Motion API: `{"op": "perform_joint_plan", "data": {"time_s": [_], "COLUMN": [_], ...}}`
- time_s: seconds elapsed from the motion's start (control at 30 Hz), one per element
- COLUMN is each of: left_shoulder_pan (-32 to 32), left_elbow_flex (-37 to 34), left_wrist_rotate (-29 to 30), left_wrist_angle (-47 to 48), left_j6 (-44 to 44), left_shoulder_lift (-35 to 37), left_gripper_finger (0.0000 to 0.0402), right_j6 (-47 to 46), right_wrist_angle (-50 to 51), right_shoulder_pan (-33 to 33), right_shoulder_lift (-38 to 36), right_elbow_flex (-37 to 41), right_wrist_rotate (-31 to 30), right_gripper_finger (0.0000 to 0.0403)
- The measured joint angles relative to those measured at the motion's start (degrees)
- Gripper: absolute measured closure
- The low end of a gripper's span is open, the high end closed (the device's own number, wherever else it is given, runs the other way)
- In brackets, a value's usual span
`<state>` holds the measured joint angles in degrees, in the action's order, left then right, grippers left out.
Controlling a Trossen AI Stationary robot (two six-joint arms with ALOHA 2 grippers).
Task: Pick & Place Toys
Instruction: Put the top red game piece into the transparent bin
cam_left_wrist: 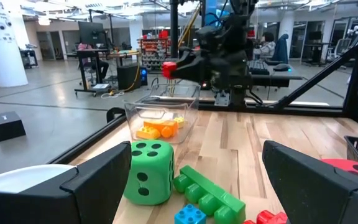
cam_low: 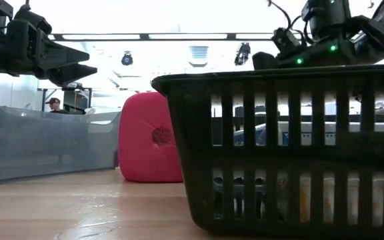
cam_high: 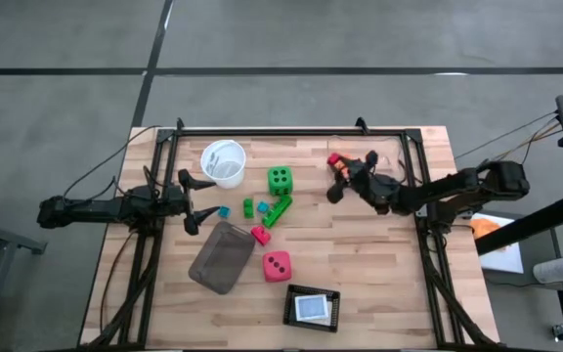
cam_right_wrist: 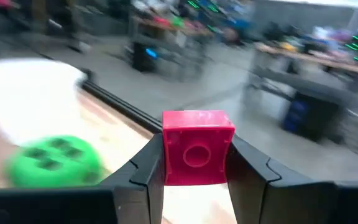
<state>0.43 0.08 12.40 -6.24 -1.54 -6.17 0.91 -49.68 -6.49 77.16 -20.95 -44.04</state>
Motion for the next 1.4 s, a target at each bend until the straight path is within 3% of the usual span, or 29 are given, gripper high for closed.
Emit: {"op": "perform_joint_plan", "data": {"time_s": [0.1, 0.5, 0.77, 1.1, 1.2, 1.4], "left_shoulder_pan": [0.00, -0.02, -0.02, -0.02, -0.02, -0.07], "left_elbow_flex": [0.00, 0.00, 0.00, 0.00, 0.00, 0.00], "left_wrist_rotate": [0.00, 0.00, 0.00, 0.00, 0.00, 0.00], "left_wrist_angle": [0.06, 0.04, 0.04, 0.06, 0.06, 0.06], "left_j6": [-0.05, -0.11, -0.11, -0.09, -0.09, -0.09], "left_shoulder_lift": [-0.02, -0.02, -0.02, -0.02, -0.02, -0.02], "left_gripper_finger": [0.0039, 0.0039, 0.0039, 0.0039, 0.0039, 0.0039], "right_j6": [-3.92, -18.06, -20.66, -20.68, -20.70, -22.34], "right_wrist_angle": [8.17, 27.18, 30.67, 30.92, 30.93, 33.51], "right_shoulder_pan": [-1.83, -8.56, -9.98, -9.98, -9.98, -10.02], "right_shoulder_lift": [-1.95, -4.28, -4.32, -4.34, -4.34, -4.34], "right_elbow_flex": [0.00, 0.02, 0.02, -0.39, -0.39, -0.99], "right_wrist_rotate": [-2.97, -2.11, -0.91, -0.91, -0.91, -0.30], "right_gripper_finger": [0.0281, 0.0281, 0.0276, 0.0088, 0.0064, 0.0057]}}
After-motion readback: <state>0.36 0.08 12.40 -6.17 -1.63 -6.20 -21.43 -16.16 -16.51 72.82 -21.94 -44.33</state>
